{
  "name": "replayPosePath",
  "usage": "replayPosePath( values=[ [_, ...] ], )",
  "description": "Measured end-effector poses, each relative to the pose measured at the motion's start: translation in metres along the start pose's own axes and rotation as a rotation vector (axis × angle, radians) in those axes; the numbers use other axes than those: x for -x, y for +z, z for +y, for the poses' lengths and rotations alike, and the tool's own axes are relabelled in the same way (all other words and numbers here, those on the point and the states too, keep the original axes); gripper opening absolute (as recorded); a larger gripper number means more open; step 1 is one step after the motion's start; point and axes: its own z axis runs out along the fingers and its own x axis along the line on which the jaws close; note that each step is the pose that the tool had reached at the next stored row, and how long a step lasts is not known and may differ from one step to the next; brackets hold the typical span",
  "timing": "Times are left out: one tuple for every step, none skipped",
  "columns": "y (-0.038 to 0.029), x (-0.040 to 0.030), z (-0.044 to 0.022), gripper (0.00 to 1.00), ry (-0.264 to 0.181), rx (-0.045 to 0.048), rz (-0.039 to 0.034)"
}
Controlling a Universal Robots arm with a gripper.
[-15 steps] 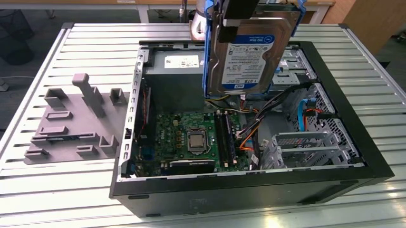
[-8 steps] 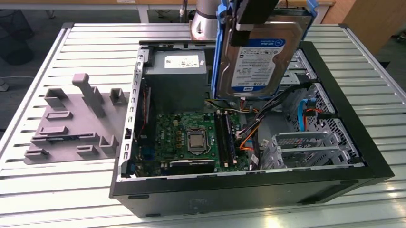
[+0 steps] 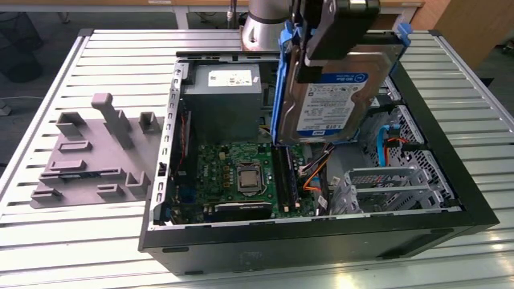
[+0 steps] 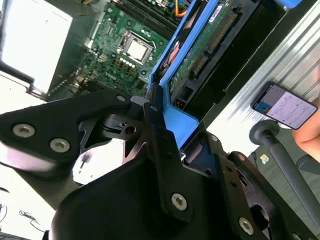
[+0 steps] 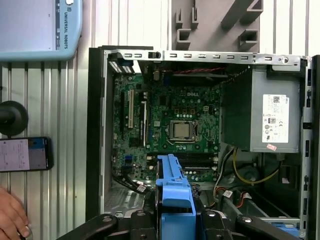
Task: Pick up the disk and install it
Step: 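Insert the disk into the insertion slot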
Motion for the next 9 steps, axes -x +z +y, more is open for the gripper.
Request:
replayPosePath(
  values=[
    [0.0012,-0.0025,-0.0012,0.36,0.000,0.0000,0.0000],
    [0.0023,-0.0043,-0.0032,0.36,0.000,0.0000,0.0000],
    [0.0035,-0.0053,-0.0064,0.36,0.000,-0.0001,-0.0002],
    [0.0046,-0.0061,-0.0101,0.36,0.000,0.0000,-0.0001],
    [0.0056,-0.0068,-0.0139,0.36,0.000,0.0000,0.0000],
    [0.0068,-0.0076,-0.0179,0.36,0.000,0.0000,0.0000],
    [0.0078,-0.0089,-0.0208,0.36,0.000,0.0000,0.0001],
    [0.0088,-0.0105,-0.0225,0.36,0.000,0.0001,0.0003],
    [0.0098,-0.0129,-0.0234,0.36,0.000,0.0000,0.0001]
  ],
)
